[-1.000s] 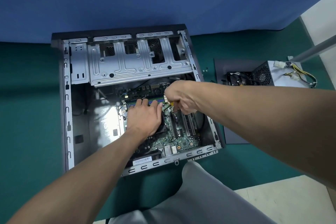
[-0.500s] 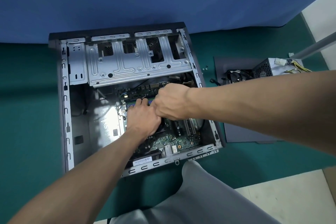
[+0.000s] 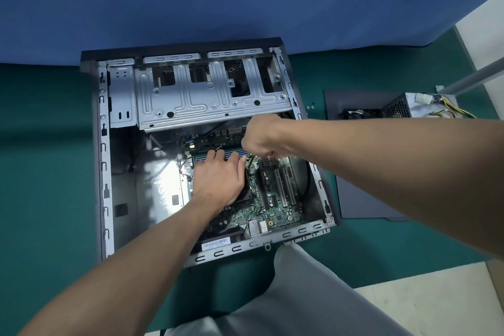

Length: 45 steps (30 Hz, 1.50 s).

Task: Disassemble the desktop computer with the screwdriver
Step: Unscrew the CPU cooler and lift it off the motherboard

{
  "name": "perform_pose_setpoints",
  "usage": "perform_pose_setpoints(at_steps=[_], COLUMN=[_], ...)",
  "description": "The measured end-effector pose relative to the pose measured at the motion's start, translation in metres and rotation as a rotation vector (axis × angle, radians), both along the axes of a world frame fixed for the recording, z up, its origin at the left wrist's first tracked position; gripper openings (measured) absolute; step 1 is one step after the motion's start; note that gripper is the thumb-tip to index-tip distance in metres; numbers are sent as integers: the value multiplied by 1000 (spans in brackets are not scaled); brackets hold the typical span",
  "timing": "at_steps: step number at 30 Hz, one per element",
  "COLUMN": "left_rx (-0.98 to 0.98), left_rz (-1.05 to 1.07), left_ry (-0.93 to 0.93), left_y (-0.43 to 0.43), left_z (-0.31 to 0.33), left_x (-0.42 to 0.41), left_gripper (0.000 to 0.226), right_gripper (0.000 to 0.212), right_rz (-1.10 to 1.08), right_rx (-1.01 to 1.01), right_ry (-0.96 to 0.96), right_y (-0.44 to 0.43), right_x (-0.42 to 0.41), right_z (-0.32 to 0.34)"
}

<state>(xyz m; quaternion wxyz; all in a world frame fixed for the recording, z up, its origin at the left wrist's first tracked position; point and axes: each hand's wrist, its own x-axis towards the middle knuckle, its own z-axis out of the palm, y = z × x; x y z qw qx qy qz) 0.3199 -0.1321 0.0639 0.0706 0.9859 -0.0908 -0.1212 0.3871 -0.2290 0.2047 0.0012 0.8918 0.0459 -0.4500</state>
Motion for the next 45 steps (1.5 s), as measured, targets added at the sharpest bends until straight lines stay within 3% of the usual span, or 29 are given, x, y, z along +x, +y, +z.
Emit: perform_pose_setpoints(at_steps=[4,8,11,14,18,20,22,25,30,33,34,37,39,40,43,45], left_rx=[-29,-29,-21,-30,-2,-16,-20,-30,-24,-9,1,6,-5,-2,4,4], left_rz=[-1,7,4,6,-14,0,3,5,-3,4,4,5,13,8,-5,-1], left_ry=[-1,0,-3,-9,-15,-15,-17,-18,-26,-3,1,7,0,-5,-24,-32], left_y=[-1,-1,0,-1,1,0,0,0,-1,-1,-1,-1,0,0,0,0], left_z=[2,2,1,1,-2,-1,-1,0,3,4,3,2,3,2,2,2], left_x=[0,1,1,0,0,0,-1,0,0,-1,-1,-1,-1,-1,-1,-2], left_gripper=[64,58,50,58,55,59,62,66,67,56,50,37,41,46,54,55], right_gripper=[31,19,24,31,45,37,20,21,26,14,18,22,17,10,32,34], right_rz=[443,996,1199,933,57,-384,-553,-366,215,670,807,983,813,606,-303,-866], right_rx=[-32,-57,4,109,265,246,209,104,-2,0,47,88,123,155,330,448], right_ry=[-159,-283,-345,-278,-249,-161,77,159,-202,-310,-334,-337,-309,-296,-122,208], right_y=[-2,-6,-12,-20,-17,-14,-13,-10,-12,-13,-14,-17,-13,-12,-14,-14], right_x=[-7,-10,-10,-8,-13,-10,-5,-8,-22,-29,-31,-29,-27,-27,-24,-20], right_z=[7,9,6,1,-4,-5,-1,-4,2,7,7,8,6,6,4,5])
